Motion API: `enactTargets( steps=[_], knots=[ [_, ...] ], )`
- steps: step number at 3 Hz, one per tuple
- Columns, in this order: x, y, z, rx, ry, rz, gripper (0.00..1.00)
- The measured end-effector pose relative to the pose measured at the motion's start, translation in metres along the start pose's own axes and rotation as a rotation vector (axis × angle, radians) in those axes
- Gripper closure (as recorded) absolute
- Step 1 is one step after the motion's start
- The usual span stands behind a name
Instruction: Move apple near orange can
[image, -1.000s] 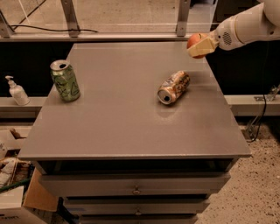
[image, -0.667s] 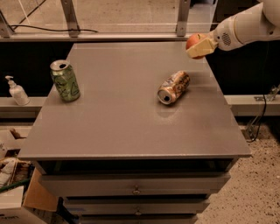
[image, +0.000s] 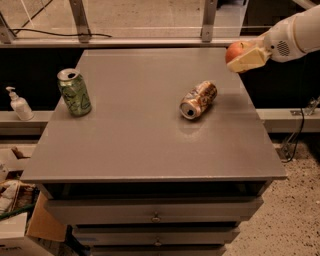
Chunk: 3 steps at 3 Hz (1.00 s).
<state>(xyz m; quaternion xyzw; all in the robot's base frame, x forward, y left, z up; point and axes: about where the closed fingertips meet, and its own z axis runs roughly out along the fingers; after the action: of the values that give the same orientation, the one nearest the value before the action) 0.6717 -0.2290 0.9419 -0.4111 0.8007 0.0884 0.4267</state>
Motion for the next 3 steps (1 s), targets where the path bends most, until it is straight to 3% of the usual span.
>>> enactTargets(
  steps=[1,3],
  knots=[
    [0.016,0.022,-0.017,-0.04,0.019,-0.027,1.0],
    [0.057,0.067,-0.008,-0.123,0.048,-0.061,1.0]
  ],
)
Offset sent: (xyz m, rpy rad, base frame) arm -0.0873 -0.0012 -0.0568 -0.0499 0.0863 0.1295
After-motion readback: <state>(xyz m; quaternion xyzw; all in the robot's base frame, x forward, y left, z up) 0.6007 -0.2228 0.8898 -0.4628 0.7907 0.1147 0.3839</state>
